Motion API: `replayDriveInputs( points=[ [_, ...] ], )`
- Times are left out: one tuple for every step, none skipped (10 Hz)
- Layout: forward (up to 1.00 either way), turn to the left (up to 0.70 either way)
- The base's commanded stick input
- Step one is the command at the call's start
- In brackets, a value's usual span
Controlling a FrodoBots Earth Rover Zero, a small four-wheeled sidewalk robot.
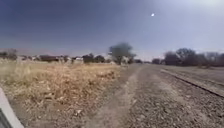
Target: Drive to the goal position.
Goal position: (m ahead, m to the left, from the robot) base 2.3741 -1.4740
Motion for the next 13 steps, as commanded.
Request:
replayDriveInputs(
  points=[
    [0.70,-0.35],
    [0.70,-0.35],
    [0.70,-0.35],
    [0.70,-0.32],
    [0.70,-0.16],
    [0.70,-0.01],
    [0.70,0.00],
    [0.70,0.00],
    [0.70,0.00],
    [0.70,0.00],
    [0.70,0.00],
    [0.70,0.00],
    [0.70,-0.28]
  ],
)
